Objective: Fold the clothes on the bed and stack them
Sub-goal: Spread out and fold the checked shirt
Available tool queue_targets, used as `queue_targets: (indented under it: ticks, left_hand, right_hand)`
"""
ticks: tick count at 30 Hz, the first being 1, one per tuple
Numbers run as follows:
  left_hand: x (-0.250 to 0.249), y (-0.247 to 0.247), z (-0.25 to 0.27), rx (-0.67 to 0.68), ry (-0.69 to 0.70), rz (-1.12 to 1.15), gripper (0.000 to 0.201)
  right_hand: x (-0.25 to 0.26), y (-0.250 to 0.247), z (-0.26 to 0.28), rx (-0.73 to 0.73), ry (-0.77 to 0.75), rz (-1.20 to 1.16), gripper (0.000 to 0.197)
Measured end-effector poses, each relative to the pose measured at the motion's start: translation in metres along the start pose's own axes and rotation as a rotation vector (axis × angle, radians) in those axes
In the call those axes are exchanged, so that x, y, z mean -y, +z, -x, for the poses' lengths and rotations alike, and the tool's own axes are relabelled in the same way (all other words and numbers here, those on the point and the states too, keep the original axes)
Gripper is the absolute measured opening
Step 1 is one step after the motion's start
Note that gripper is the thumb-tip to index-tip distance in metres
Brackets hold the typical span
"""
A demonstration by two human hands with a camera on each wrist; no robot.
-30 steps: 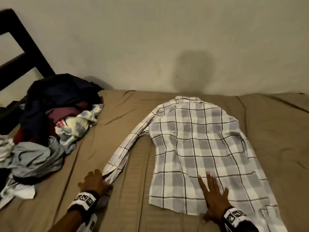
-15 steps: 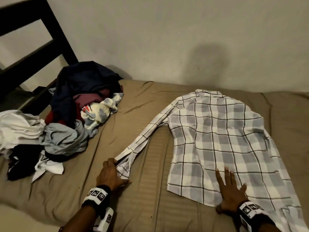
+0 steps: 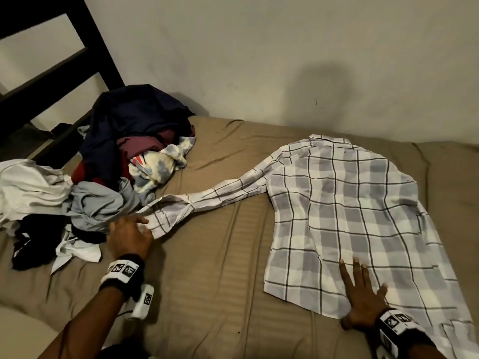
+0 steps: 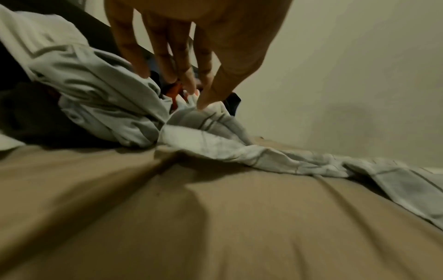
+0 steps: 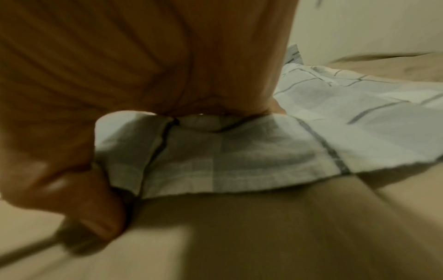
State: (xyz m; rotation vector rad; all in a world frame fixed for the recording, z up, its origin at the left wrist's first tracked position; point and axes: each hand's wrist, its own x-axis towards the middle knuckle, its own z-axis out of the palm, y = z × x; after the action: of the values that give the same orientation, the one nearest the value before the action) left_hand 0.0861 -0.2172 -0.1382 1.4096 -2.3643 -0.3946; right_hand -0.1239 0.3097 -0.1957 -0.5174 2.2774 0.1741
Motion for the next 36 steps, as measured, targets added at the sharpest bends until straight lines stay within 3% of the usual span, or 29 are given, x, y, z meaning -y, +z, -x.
queue_targets:
  ticks: [4, 7, 9, 12, 13, 15, 18, 21, 23, 25, 29, 32, 34, 36]
  left_hand:
    - [-0.02, 0.031, 0.053, 0.258, 0.015, 0.088, 0.021]
    - [-0.065, 0.066, 0.123, 0.49, 0.044, 0.298, 0.017]
    - [-0.101, 0.088, 0.169, 0.649, -0.051, 0.506, 0.027]
    - [-0.142, 0.115, 0.207, 0.805, -0.105, 0.561, 0.059]
    - [-0.159, 0.122, 0.221, 0.811, -0.051, 0.473, 0.064]
    - [-0.168, 0.125, 0.219, 0.731, 0.023, 0.309, 0.068]
    - [-0.187, 0.131, 0.226, 0.704, 0.065, 0.232, 0.063]
    - [-0.186, 0.134, 0.221, 0.759, 0.044, 0.237, 0.042]
    - [-0.179, 0.136, 0.214, 0.827, 0.008, 0.272, 0.043]
    - [-0.171, 0.132, 0.212, 0.837, -0.012, 0.323, 0.031]
    - [-0.164, 0.124, 0.219, 0.795, 0.025, 0.307, 0.027]
    - [-0.166, 0.123, 0.224, 0.768, 0.013, 0.369, 0.028]
    - [-0.159, 0.127, 0.223, 0.726, -0.048, 0.42, 0.025]
    - [-0.15, 0.129, 0.222, 0.706, -0.073, 0.391, 0.023]
  right_hand:
    - [-0.004, -0.001, -0.001, -0.007, -0.039, 0.005, 0.157]
    - [-0.01, 0.0, 0.003, -0.042, -0.08, 0.0, 0.158]
    - [-0.026, 0.005, 0.009, -0.077, -0.162, -0.067, 0.155]
    - [-0.047, 0.012, 0.039, -0.131, -0.245, -0.573, 0.123]
    - [-0.067, 0.02, 0.055, -0.182, -0.174, -0.791, 0.107]
    - [-0.088, 0.031, 0.067, -0.436, -0.042, -0.934, 0.079]
    - [-0.138, 0.056, 0.096, -0.802, 0.37, -0.782, 0.045]
    - [-0.173, 0.077, 0.105, -0.794, 0.573, -0.791, 0.044]
    - [-0.191, 0.089, 0.095, -0.727, 0.601, -0.867, 0.047]
    - [-0.196, 0.09, 0.089, -0.656, 0.588, -1.013, 0.046]
    - [-0.206, 0.076, 0.08, -0.481, 0.417, -1.228, 0.038]
    - [-0.227, 0.033, 0.09, -0.566, 0.301, -1.374, 0.05]
    - [-0.251, -0.017, 0.11, -0.661, 0.26, -1.456, 0.034]
    - [-0.302, -0.076, 0.133, -0.781, 0.252, -1.387, 0.031]
